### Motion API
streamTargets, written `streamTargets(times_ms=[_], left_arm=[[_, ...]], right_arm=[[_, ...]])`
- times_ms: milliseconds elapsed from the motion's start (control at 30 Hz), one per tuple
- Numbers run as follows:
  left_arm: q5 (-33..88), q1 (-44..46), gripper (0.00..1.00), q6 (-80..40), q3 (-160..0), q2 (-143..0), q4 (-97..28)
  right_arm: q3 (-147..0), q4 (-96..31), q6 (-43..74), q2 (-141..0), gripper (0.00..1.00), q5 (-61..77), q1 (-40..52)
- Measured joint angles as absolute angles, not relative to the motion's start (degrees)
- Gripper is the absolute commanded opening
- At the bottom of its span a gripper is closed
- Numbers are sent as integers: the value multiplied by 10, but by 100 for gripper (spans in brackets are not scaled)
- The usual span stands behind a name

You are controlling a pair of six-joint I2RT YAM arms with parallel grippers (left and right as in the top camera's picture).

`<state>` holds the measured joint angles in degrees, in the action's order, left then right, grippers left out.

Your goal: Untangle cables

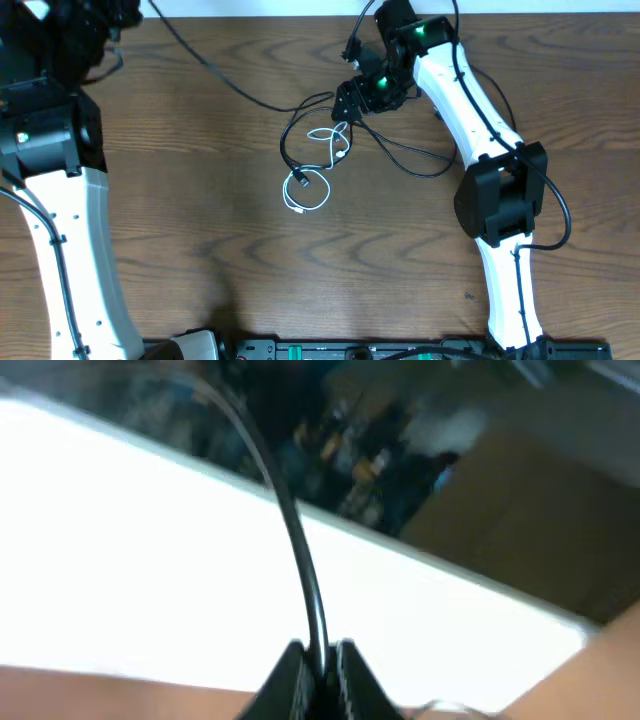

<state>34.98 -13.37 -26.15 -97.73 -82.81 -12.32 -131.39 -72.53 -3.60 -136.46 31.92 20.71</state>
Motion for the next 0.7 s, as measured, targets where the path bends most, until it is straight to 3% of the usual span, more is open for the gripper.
streamTargets(times_ms=[167, 333, 500, 700], left_arm=[[311, -134, 7, -207, -977, -828, -285], [183, -134, 7, -182, -977, -837, -408], [31, -141, 7, -176, -977, -860, -465], [-48, -197, 7, -185, -977, -887, -463]], right_arm=[[-1314, -740, -31, -1365, 70, 314, 207], [-1314, -762, -29, -1365, 70, 312, 213], [-1314, -764, -6, -1364, 75, 293, 235], [-1314, -755, 30, -1363, 77, 234, 274]])
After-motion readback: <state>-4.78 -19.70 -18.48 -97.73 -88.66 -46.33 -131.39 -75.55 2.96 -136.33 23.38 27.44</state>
